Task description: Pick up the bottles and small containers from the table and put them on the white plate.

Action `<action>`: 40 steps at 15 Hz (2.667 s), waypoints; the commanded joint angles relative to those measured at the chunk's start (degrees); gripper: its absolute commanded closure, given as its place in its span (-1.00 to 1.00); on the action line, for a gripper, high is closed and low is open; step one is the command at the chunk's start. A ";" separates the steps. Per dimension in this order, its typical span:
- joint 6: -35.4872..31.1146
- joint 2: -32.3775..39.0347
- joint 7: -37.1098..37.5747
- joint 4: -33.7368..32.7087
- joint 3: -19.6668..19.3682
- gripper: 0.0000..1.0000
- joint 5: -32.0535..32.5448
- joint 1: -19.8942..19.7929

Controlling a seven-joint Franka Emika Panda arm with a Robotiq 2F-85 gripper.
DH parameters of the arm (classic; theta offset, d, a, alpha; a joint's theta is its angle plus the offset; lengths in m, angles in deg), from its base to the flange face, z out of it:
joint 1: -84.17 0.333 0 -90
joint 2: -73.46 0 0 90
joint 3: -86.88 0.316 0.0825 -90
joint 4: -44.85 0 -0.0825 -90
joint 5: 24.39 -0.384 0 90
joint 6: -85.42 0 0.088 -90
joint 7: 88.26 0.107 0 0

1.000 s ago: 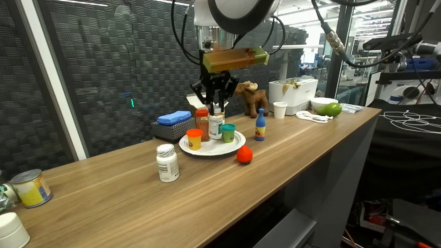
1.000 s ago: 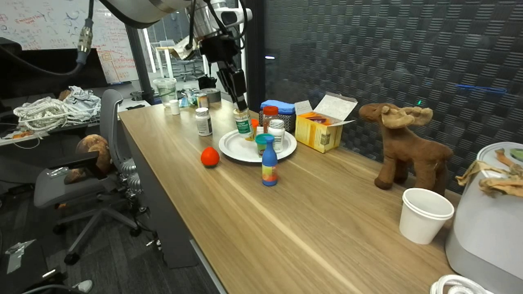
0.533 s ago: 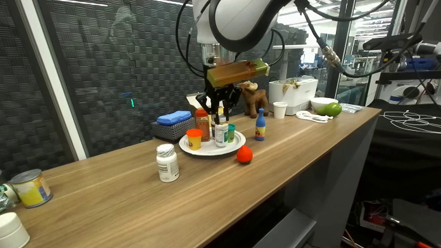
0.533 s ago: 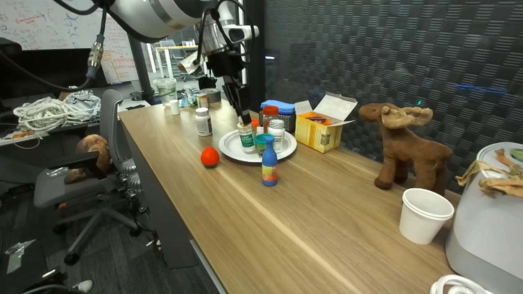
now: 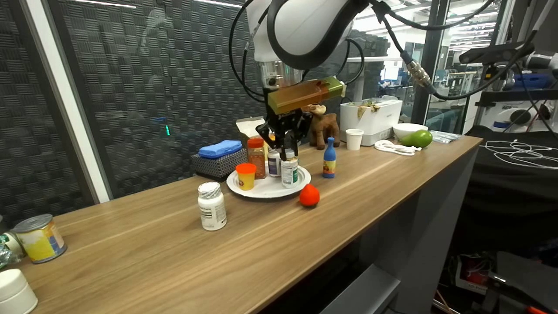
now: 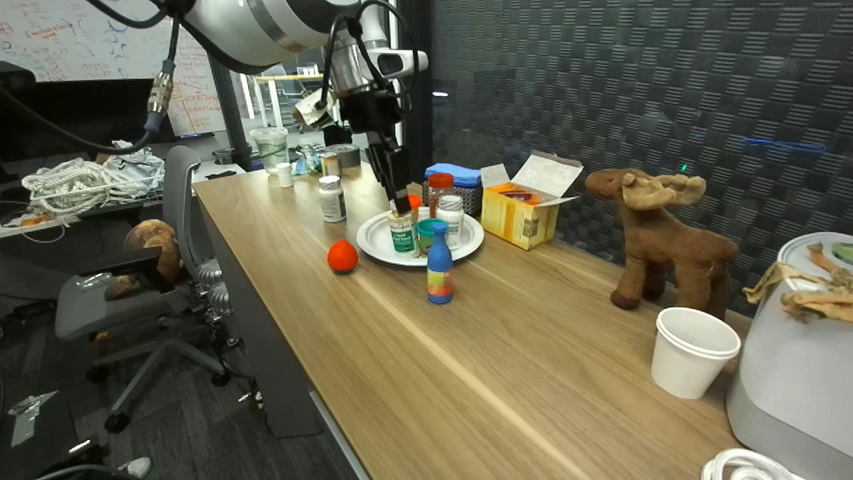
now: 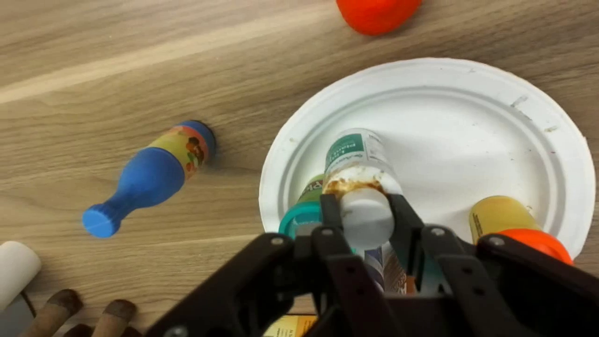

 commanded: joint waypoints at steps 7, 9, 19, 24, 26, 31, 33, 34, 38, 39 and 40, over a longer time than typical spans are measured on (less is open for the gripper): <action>3.35 -1.65 -0.17 -2.32 0.82 -0.54 -0.50 1.01; 4.20 -2.04 0.51 -3.55 1.20 -0.86 0.90 2.09; 0.21 1.13 -5.08 -8.17 6.83 -1.00 -6.19 4.16; -2.02 4.14 -13.14 -9.97 8.94 -1.00 -13.80 4.31; -2.00 5.05 -15.76 -10.55 9.25 -1.00 -15.89 4.41; -1.14 6.59 -19.42 -11.29 9.23 -1.00 -18.85 4.38; -0.96 7.14 -20.37 -11.54 9.19 -1.00 -19.20 4.47; -0.85 7.42 -20.69 -11.64 9.12 -1.00 -19.15 4.55; 0.04 8.56 -21.08 -12.29 8.74 -1.00 -18.47 4.83; -0.35 8.87 -20.61 -12.28 8.47 -1.00 -18.01 5.03; -0.26 9.18 -20.78 -12.47 8.52 -1.00 -18.20 4.98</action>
